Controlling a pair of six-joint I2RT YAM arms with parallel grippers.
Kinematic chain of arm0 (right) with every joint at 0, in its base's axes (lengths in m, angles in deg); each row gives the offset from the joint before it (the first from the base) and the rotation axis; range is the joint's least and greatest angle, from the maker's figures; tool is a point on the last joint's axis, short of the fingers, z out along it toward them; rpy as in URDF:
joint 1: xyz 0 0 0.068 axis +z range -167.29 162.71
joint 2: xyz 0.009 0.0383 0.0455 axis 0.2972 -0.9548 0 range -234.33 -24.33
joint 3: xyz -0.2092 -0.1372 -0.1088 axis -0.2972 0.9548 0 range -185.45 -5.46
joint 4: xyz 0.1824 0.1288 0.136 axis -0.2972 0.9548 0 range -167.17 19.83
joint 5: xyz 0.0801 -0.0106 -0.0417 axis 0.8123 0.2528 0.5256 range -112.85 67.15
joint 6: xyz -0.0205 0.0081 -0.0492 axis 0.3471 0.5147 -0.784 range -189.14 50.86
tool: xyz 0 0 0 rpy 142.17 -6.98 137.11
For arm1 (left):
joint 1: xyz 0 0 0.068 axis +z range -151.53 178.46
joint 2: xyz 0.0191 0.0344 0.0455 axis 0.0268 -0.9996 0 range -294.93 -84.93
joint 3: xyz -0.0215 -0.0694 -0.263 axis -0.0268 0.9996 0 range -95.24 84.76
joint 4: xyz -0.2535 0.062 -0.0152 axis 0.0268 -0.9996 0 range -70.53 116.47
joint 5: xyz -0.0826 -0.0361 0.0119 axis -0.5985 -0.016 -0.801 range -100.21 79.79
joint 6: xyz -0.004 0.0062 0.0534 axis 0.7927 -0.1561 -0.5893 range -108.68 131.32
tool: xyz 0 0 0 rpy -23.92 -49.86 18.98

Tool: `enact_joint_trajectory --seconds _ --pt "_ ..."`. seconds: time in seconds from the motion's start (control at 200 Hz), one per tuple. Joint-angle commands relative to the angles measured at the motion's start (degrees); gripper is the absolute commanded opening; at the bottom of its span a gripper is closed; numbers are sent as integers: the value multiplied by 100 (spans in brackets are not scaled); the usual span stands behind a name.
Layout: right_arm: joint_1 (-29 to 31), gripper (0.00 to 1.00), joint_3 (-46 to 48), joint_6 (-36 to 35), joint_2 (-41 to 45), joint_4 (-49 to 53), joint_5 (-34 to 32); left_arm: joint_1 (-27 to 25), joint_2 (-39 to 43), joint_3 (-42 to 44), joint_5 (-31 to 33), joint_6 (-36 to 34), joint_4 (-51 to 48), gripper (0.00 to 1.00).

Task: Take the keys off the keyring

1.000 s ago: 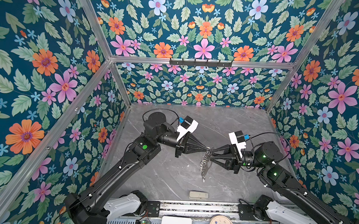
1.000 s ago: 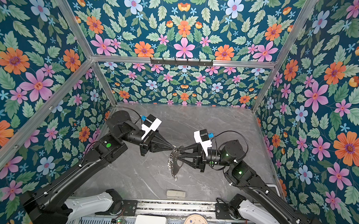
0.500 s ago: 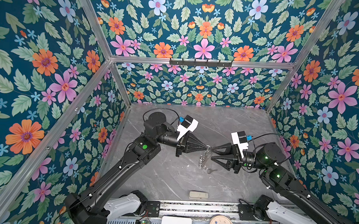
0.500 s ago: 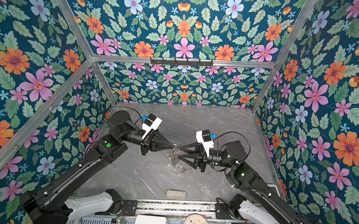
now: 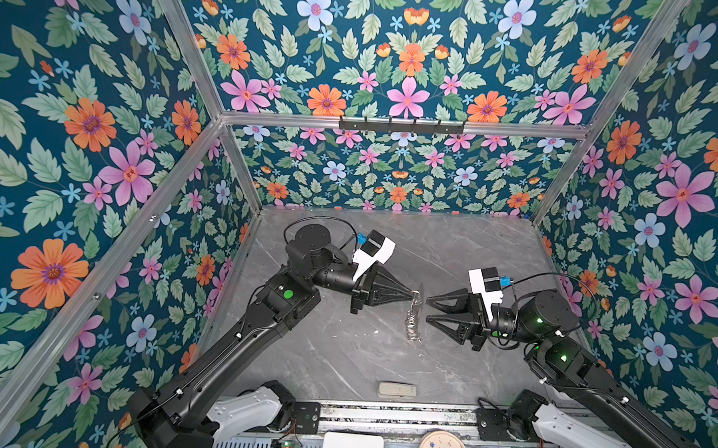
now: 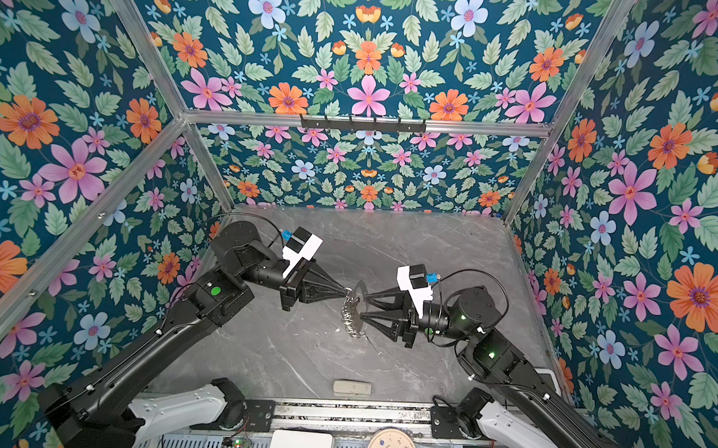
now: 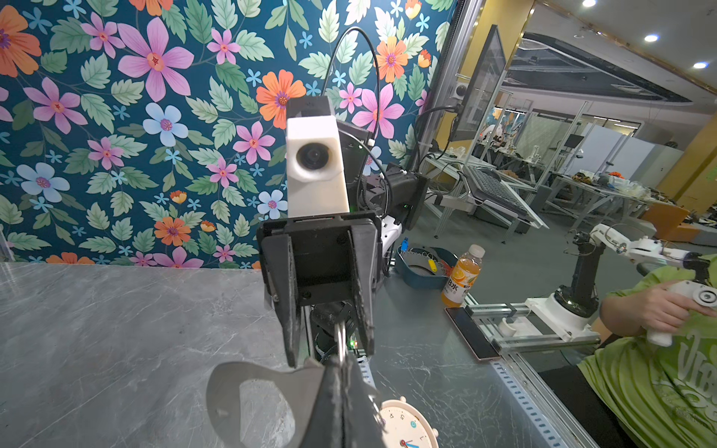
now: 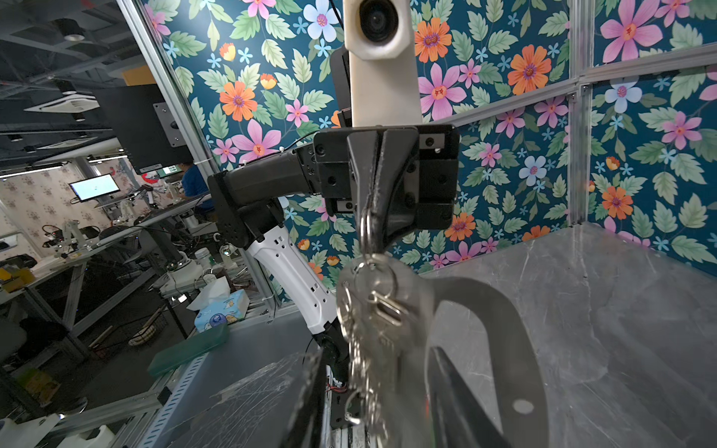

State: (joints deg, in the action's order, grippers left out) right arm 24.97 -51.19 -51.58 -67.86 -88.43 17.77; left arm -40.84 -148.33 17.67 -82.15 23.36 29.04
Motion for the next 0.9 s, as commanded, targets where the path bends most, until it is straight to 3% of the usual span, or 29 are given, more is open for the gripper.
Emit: enact_joint_trajectory --seconds 0.0,0.695,0.895 --pt "2 45 -100 -155 -113 -106 -81 11 35 -7 -57 73 179 0" --pt "6 44 -261 -24 -534 -434 285 11 -10 49 -42 251 411 0" --pt "3 31 -253 63 -569 -585 341 11 -32 55 30 246 394 0"
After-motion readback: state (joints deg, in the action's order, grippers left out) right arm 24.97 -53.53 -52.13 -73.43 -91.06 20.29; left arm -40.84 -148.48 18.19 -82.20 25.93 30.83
